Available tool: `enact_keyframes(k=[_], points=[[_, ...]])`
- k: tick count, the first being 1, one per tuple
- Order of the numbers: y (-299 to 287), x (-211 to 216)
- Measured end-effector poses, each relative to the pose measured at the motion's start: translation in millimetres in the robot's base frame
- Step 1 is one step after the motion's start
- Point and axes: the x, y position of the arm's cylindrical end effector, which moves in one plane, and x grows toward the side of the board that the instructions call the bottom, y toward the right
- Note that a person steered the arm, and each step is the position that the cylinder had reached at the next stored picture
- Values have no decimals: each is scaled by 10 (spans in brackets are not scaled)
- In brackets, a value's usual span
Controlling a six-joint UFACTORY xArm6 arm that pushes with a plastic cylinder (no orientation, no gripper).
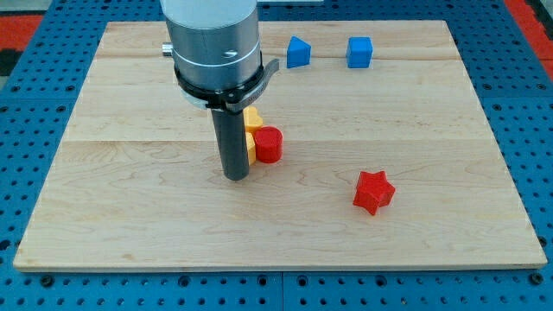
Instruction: Slide the red star closer to yellow hexagon
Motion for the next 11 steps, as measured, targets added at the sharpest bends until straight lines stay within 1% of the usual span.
enact_keyframes(k=[2, 3, 4, 5, 6, 7, 8, 9, 10, 11], points=[[85, 1], [387, 262], [1228, 159], [2019, -79], [2725, 28], [3031, 353], [2869, 445], [2502, 445], [2093, 442], [1883, 342]])
